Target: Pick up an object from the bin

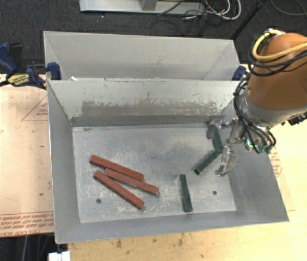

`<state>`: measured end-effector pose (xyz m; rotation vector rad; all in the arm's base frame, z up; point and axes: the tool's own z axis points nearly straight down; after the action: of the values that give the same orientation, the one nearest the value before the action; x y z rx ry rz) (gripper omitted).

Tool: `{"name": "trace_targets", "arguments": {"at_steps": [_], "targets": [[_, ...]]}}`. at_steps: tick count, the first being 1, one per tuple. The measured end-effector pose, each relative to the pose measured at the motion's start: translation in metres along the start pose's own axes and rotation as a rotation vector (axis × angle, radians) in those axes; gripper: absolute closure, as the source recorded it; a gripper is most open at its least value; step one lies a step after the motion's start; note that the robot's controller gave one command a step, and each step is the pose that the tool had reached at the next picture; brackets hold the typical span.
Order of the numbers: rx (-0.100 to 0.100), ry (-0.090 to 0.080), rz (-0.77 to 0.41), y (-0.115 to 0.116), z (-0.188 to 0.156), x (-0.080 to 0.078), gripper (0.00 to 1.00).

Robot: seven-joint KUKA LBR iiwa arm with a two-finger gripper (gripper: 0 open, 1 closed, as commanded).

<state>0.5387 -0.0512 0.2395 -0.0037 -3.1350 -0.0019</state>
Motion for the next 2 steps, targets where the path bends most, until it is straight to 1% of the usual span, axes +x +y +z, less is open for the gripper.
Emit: {"name": "trace_targets", "arguments": {"at_steps": [1, 2], "targets": [[0.001, -0.008, -0.002, 0.000, -0.004, -0.001, 0.00], [0.001, -0.016, 0.019, -0.012, 0.042, -0.006, 0.00]]}}
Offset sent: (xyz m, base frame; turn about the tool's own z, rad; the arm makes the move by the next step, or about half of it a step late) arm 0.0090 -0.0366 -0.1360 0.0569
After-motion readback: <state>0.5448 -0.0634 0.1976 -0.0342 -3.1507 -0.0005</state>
